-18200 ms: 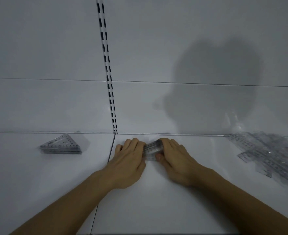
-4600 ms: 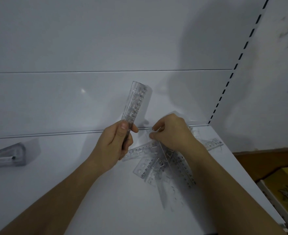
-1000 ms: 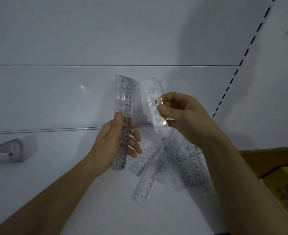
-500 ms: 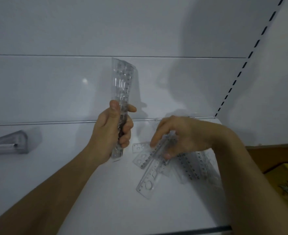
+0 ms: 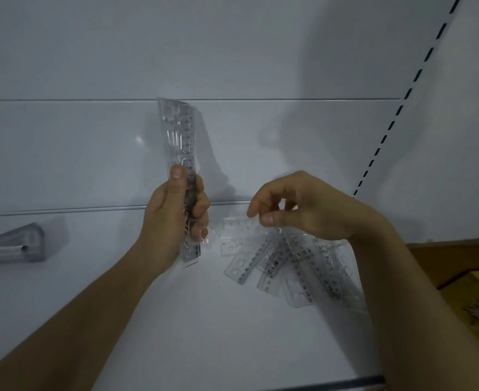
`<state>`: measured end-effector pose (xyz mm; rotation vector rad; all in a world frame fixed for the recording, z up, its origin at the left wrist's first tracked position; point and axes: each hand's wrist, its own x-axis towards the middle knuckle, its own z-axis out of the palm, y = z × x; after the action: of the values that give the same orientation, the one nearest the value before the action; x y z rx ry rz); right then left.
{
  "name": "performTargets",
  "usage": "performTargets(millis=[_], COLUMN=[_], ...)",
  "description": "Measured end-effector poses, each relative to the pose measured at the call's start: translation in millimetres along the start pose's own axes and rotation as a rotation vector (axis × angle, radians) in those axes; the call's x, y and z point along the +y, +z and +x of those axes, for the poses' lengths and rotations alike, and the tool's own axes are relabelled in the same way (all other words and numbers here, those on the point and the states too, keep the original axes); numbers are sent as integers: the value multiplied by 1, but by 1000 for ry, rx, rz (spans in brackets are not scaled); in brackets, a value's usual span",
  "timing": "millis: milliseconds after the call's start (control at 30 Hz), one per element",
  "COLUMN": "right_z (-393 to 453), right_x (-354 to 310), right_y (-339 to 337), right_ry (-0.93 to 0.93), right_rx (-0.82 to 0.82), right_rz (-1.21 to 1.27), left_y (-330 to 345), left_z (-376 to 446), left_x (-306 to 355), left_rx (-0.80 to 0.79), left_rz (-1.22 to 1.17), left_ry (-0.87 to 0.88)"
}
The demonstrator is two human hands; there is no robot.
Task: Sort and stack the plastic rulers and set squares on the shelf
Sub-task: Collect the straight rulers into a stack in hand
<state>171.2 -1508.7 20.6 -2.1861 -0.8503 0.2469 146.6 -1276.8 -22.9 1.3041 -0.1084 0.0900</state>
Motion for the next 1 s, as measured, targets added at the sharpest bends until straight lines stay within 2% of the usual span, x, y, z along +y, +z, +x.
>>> performTargets(millis=[167,333,467,567,733,800,900,933,1000], right_z=[-2,4,11,20,27,20,9,8,8], right_x=[-3,-7,-10,-11,0,7,20,22,21], right_y=[-1,6,19,34,38,23,12,13,17], right_ry=[-117,-148,-88,-44,75,92,109,133,192], right_rx=[99,204,345,427,581,429,45,-34,-79], right_rz=[285,501,641,470,125,-4,-377,-451,-504], left_y=[6,12,14,18,13,7,2,1,1], left_z=[-2,-7,-12,-17,-12,-6,-2,-2,-2], left_x=[1,0,-1,-1,-5,-6,-12,-15,-19], left_rx=[43,-87,-152,-218,-185,-152,-158,-172,-202], left_rz=[42,42,95,110,168,219,323,349,366], left_ry=[-41,-22,-33,-56,115,210,285,274,234])
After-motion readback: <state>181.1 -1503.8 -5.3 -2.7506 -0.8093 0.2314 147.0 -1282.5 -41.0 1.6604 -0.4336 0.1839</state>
